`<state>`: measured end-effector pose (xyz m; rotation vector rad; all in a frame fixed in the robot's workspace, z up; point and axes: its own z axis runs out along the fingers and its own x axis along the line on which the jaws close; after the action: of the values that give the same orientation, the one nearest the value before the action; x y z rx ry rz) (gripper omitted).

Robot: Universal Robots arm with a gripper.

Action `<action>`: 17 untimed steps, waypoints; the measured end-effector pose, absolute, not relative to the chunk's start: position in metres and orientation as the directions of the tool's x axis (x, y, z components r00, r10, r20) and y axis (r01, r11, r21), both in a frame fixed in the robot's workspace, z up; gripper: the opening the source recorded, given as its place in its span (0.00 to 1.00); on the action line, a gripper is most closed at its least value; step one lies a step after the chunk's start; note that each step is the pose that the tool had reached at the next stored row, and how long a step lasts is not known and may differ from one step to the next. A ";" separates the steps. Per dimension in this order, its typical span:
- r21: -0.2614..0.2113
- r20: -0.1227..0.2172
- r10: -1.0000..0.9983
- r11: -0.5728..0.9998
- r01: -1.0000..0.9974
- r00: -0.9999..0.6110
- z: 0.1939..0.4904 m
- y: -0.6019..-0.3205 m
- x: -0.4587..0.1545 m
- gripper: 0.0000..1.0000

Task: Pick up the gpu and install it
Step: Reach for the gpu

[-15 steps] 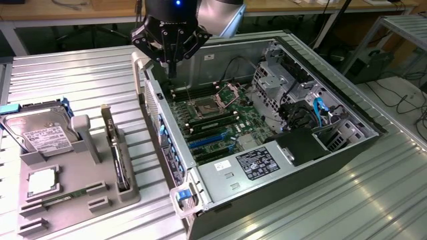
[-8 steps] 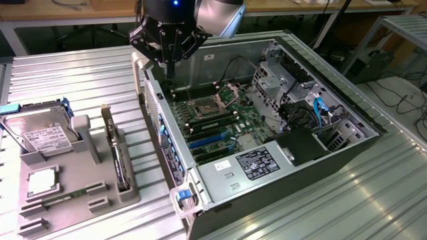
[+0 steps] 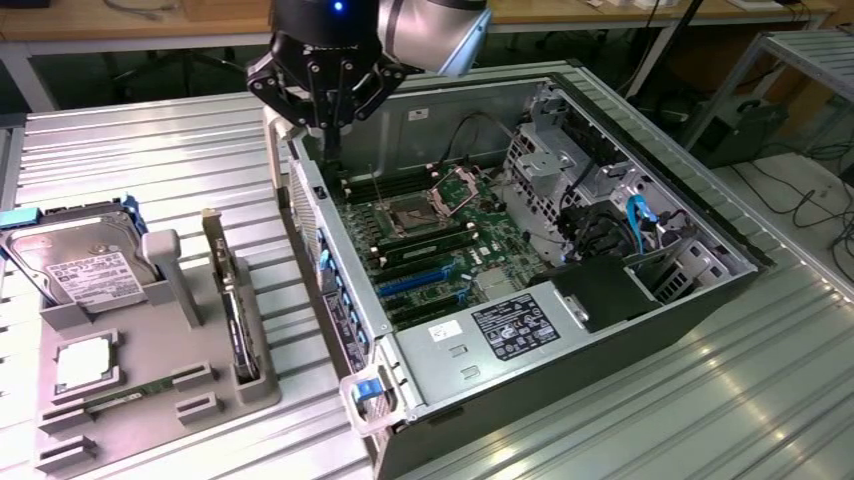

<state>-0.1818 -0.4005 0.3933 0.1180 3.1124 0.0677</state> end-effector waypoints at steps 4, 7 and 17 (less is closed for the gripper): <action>0.044 -0.024 0.076 0.996 0.075 -0.997 0.393 -0.401 -0.186 0.11; 0.044 -0.024 0.076 0.996 0.075 -0.997 0.393 -0.401 -0.188 0.11; 0.044 -0.024 0.076 0.996 0.075 -0.997 0.393 -0.402 -0.196 0.11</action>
<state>-0.1962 -0.4020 0.3933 0.1180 3.1125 0.0677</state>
